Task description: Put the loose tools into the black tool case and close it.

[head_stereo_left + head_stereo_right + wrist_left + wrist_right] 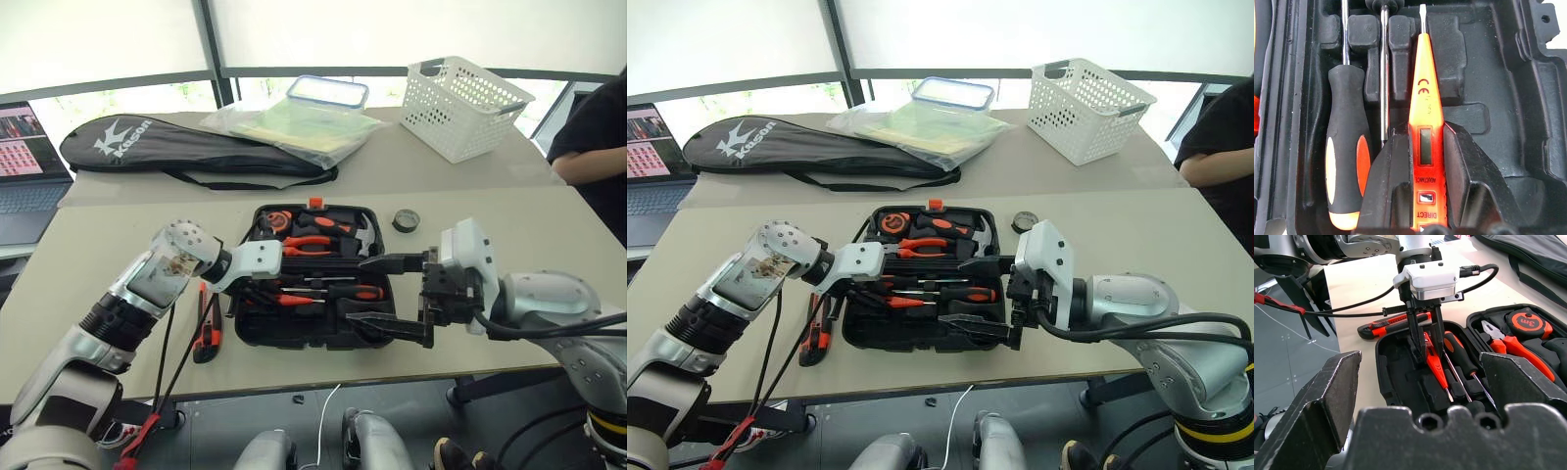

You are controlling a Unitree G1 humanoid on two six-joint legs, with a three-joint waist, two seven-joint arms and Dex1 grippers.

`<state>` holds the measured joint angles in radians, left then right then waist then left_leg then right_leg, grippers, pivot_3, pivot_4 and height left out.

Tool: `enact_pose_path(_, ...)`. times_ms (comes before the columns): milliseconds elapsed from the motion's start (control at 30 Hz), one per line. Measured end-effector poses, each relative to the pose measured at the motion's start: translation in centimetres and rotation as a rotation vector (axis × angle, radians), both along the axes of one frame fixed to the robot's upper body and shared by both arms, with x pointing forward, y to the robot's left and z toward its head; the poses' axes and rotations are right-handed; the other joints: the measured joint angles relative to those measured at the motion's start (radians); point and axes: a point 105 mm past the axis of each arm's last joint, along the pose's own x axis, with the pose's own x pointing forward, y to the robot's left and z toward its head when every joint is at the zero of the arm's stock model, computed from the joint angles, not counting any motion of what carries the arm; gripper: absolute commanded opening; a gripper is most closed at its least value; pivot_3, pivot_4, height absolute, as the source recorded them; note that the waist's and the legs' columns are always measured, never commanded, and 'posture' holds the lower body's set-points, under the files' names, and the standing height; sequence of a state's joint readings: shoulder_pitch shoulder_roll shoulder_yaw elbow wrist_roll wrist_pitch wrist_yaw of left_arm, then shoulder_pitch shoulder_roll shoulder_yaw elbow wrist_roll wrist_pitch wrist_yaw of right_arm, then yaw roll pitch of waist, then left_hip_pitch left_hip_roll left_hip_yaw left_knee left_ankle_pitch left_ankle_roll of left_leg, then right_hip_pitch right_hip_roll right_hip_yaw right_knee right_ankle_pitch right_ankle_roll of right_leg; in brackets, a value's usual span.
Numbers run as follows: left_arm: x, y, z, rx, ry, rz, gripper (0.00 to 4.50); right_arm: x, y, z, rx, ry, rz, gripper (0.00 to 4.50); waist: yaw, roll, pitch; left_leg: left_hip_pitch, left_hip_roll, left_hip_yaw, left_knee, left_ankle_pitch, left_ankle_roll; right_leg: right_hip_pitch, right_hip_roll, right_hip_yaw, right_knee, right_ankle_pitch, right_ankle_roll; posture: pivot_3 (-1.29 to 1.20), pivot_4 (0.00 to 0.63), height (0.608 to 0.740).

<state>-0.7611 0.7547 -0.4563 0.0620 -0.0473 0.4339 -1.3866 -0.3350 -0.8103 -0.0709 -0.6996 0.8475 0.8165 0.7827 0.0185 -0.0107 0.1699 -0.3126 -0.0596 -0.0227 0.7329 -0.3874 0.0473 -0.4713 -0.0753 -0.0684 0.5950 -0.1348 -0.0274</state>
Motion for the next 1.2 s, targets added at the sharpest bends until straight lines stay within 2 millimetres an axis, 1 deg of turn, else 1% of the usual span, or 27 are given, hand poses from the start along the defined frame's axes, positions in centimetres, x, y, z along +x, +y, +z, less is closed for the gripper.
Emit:
enact_pose_path(33,0.1,0.0,-0.1,0.002,0.002,0.004,0.42,0.0,0.0,0.0,0.002,0.001,0.000,4.50,0.000,0.000,0.000,-0.001,0.000,0.000,0.001,0.000,0.000,0.000,0.000,0.000,0.000,0.000,0.000,0.00,0.150,0.740)
enact_pose_path(100,0.1,0.0,0.0,0.007,0.000,0.003,1.42,0.0,0.0,0.0,0.005,0.003,0.000,4.50,0.000,0.000,0.000,-0.001,0.000,0.000,0.001,0.000,0.001,0.000,0.000,0.000,0.000,0.000,0.001,0.00,0.150,0.740)
enact_pose_path(133,0.1,0.0,0.0,0.012,-0.004,0.004,1.58,0.0,0.1,-0.1,0.007,0.004,0.001,4.50,-0.001,0.000,0.000,-0.001,0.000,0.000,0.001,0.000,0.001,0.000,0.000,0.000,0.000,0.001,0.001,0.00,0.150,0.740)
enact_pose_path(167,0.1,0.0,0.0,0.014,-0.003,0.002,1.83,0.0,0.0,-0.1,0.008,0.004,0.001,4.50,-0.002,0.000,0.000,-0.001,0.000,0.000,0.001,0.000,0.001,0.000,0.000,0.000,0.000,0.001,0.001,0.00,0.150,0.740)
enact_pose_path(200,-0.1,0.1,0.1,0.014,0.012,0.000,2.30,0.0,0.0,-0.1,0.008,0.005,0.000,4.50,-0.004,0.000,0.000,-0.001,0.000,0.000,0.001,0.000,0.001,0.000,0.000,0.000,0.000,0.001,0.001,0.00,0.150,0.740)
enact_pose_path(233,-0.3,0.2,0.1,0.017,0.026,0.000,2.50,0.0,0.0,-0.1,0.009,0.006,0.000,4.50,-0.005,0.000,0.000,-0.001,0.001,0.000,0.001,0.000,0.001,0.000,0.000,0.000,0.000,0.001,0.001,0.00,0.150,0.740)
enact_pose_path(300,-0.7,0.4,0.4,0.006,0.069,0.013,3.23,0.0,0.1,-0.1,0.012,0.007,0.000,4.50,-0.006,0.000,0.000,-0.002,0.001,0.000,0.001,0.000,0.001,0.000,0.000,0.000,0.000,0.001,0.001,0.00,0.150,0.740)
enact_pose_path(333,-1.0,0.5,0.9,-0.020,0.088,0.016,3.53,0.0,0.1,-0.1,0.014,0.007,0.001,4.50,-0.006,0.000,0.000,-0.002,0.001,0.000,0.001,0.000,0.001,-0.001,0.000,0.000,0.000,0.001,0.001,0.00,0.150,0.740)
enact_pose_path(400,-1.4,0.8,2.5,-0.086,0.102,0.014,3.53,0.0,0.1,-0.1,0.016,0.008,0.002,4.50,-0.007,0.000,0.000,-0.003,0.001,0.000,0.001,0.000,0.001,-0.001,0.000,0.000,0.001,0.001,0.001,0.00,0.150,0.740)
enact_pose_path(467,-1.9,1.8,4.1,-0.153,0.102,0.024,3.53,0.0,0.1,-0.1,0.017,0.010,0.002,4.50,-0.009,0.000,0.000,-0.002,0.001,0.000,0.001,0.000,0.001,-0.001,0.000,0.000,0.000,0.001,0.001,0.00,0.150,0.740)
enact_pose_path(500,-2.0,2.3,4.5,-0.175,0.095,0.031,3.53,0.0,0.1,-0.2,0.017,0.010,0.002,4.50,-0.010,0.000,0.000,-0.002,0.001,0.000,0.001,0.000,0.001,-0.001,0.000,0.000,0.000,0.001,0.001,0.00,0.150,0.740)
enact_pose_path(533,-2.0,2.8,4.6,-0.196,0.086,0.038,2.97,0.0,0.1,-0.2,0.017,0.011,0.002,4.50,-0.009,0.000,0.000,-0.002,0.001,0.000,0.001,0.000,0.001,-0.001,0.000,0.000,0.000,0.001,0.001,0.00,0.150,0.740)
enact_pose_path(567,-2.0,2.9,4.5,-0.223,0.083,0.040,2.79,0.0,0.1,-0.2,0.017,0.012,0.001,4.50,-0.009,0.000,0.000,-0.001,0.000,0.000,0.001,0.000,0.001,-0.001,0.000,-0.001,0.000,0.001,0.001,0.00,0.150,0.740)
enact_pose_path(600,-2.0,2.8,4.2,-0.249,0.087,0.043,2.41,0.0,0.0,-0.2,0.017,0.014,0.001,4.50,-0.006,0.000,0.000,-0.002,0.000,0.000,0.001,0.000,0.001,-0.001,0.000,-0.001,-0.001,0.001,0.001,0.00,0.150,0.740)
enact_pose_path(633,-1.8,2.6,3.8,-0.287,0.090,0.054,2.17,0.1,0.0,-0.2,0.018,0.015,-0.001,4.50,-0.002,0.000,0.000,-0.002,-0.001,-0.001,0.002,0.000,0.001,-0.001,0.000,-0.001,-0.001,0.001,0.001,0.00,0.150,0.740)
enact_pose_path(667,-1.6,2.4,3.4,-0.310,0.093,0.061,1.70,0.2,0.0,-0.2,0.019,0.016,-0.002,4.50,0.001,0.000,0.000,-0.003,-0.001,-0.001,0.004,0.000,0.001,-0.001,0.000,-0.002,-0.001,0.001,0.002,0.00,0.150,0.740)
enact_pose_path(767,-0.9,2.1,2.9,-0.355,0.078,0.086,0.60,0.3,-0.1,-0.1,0.020,0.018,-0.005,4.50,0.000,-0.001,0.000,-0.004,-0.002,-0.002,0.005,0.000,0.001,-0.001,0.000,-0.001,-0.001,0.002,0.003,0.00,0.150,0.740)
enact_pose_path(800,-0.6,1.8,2.7,-0.373,0.070,0.089,0.27,0.4,0.0,-0.1,0.020,0.015,-0.003,4.50,-0.001,0.000,0.000,-0.004,-0.002,-0.001,0.005,-0.001,0.001,-0.001,-0.001,-0.001,-0.001,0.002,0.003,0.00,0.150,0.740)
enact_pose_path(833,-0.6,1.6,2.4,-0.387,0.070,0.089,0.06,0.4,0.0,0.0,0.019,0.012,-0.001,4.50,-0.002,-0.001,0.000,-0.004,-0.002,-0.001,0.005,-0.001,0.001,-0.001,-0.001,-0.001,-0.001,0.002,0.003,0.00,0.150,0.740)
enact_pose_path(933,-0.4,1.1,1.1,-0.395,0.070,0.089,0.06,0.6,0.0,0.1,0.020,0.011,-0.001,4.50,-0.006,-0.001,0.000,-0.004,-0.001,-0.001,0.005,-0.001,0.001,-0.001,-0.001,-0.001,0.000,0.002,0.003,0.00,0.150,0.740)
enact_pose_path(1033,-0.2,1.3,-0.7,-0.335,0.036,0.096,0.06,0.7,0.0,0.3,0.018,0.007,-0.004,4.50,-0.006,-0.001,0.000,-0.004,-0.001,-0.001,0.005,-0.001,0.001,-0.001,-0.002,-0.001,0.000,0.002,0.003,0.00,0.150,0.740)
enact_pose_path(1200,-0.2,1.1,-0.8,-0.311,-0.031,0.042,0.06,0.7,-0.1,0.2,0.011,0.008,-0.009,4.50,-0.004,-0.001,-0.001,-0.003,-0.001,-0.001,0.005,-0.001,0.001,-0.001,-0.002,-0.001,-0.001,0.002,0.003,0.00,0.150,0.740)
